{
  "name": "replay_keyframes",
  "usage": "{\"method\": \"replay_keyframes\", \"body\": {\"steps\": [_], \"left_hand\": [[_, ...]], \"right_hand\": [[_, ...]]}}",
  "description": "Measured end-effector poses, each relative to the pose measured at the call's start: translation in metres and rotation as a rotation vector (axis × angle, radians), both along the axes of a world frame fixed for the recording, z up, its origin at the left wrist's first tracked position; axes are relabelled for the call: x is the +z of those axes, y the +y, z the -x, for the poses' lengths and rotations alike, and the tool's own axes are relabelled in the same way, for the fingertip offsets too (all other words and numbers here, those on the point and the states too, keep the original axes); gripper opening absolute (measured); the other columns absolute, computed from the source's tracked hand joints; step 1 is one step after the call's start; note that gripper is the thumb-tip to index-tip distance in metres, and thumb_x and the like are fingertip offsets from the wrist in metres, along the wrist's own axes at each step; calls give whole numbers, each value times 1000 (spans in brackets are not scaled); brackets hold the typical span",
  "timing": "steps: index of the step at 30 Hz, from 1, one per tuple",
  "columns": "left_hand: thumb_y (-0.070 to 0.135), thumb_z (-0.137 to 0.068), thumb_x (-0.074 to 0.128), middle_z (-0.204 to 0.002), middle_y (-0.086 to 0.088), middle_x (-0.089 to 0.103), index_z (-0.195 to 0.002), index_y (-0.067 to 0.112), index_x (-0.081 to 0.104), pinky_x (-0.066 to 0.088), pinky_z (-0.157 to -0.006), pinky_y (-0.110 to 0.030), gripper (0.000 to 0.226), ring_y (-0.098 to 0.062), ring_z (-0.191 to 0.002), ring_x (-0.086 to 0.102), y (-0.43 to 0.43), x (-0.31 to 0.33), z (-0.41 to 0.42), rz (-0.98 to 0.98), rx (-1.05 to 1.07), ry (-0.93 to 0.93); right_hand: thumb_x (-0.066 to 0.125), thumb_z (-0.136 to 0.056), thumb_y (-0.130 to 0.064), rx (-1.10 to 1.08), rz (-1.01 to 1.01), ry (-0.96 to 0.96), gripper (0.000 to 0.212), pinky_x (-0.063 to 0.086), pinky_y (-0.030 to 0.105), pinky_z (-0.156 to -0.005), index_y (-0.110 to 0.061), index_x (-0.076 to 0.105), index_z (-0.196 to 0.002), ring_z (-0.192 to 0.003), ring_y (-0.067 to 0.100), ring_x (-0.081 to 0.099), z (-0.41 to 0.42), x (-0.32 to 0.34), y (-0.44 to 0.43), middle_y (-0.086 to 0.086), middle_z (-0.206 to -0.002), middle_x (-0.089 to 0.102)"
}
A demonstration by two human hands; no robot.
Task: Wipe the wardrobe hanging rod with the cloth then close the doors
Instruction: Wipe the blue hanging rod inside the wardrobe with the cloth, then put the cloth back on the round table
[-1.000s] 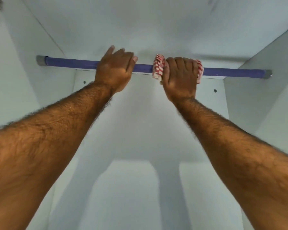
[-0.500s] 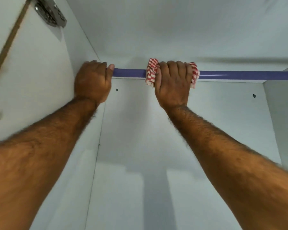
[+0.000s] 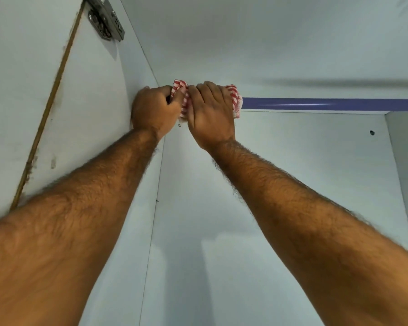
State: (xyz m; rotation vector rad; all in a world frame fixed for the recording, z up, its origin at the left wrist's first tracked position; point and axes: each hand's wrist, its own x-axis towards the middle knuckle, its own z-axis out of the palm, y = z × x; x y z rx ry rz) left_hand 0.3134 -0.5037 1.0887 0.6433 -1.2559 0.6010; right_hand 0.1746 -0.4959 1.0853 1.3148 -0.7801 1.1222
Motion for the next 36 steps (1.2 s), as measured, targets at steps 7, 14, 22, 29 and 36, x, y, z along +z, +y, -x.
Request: {"method": "replay_keyframes", "body": {"steps": [7, 14, 22, 29, 36], "left_hand": [[38, -97, 70, -112, -2, 78, -124, 13, 72, 65, -90, -38, 37, -17, -97, 74, 26, -21, 8, -42, -389, 139], [39, -102, 63, -113, 6, 73, -132, 17, 65, 61, -72, -12, 37, -5, -94, 74, 40, -79, 37, -202, -677, 206], [32, -103, 63, -124, -6, 73, -133, 13, 61, 68, -70, -35, 36, -21, -104, 76, 85, -223, 104, -651, -900, 195], [20, -102, 65, -127, -15, 71, -136, 6, 58, 66, -84, -46, 37, -30, -111, 74, 137, -420, 173, -1111, -1056, 213], [-5, -102, 53, -131, -26, 65, -135, 3, 56, 65, -81, -41, 34, -34, -108, 69, 216, -626, 240, -1582, -1102, 100]], "right_hand": [[57, -107, -20, 201, -206, 26, 46, 43, 48, -124, -5, 52, -149, -144, 31, 51, 25, -9, 47, 16, -153, 55], [73, -99, -34, 870, -581, -648, 45, 60, 41, -107, -6, 61, -133, -116, 23, 71, 70, -57, 91, 10, -128, 72], [80, -94, -29, 1076, -985, -992, 35, 68, 31, -80, -2, 74, -116, -101, 24, 80, 152, -191, 133, 13, -113, 81], [89, -86, -23, 893, -1056, -1364, 30, 68, 29, -70, -2, 77, -104, -90, 21, 82, 232, -395, 186, 10, -101, 83], [56, -97, -2, 572, -1131, -1855, 19, 59, 26, -58, -13, 67, -85, -75, 18, 72, 285, -614, 279, 11, -96, 74]]}}
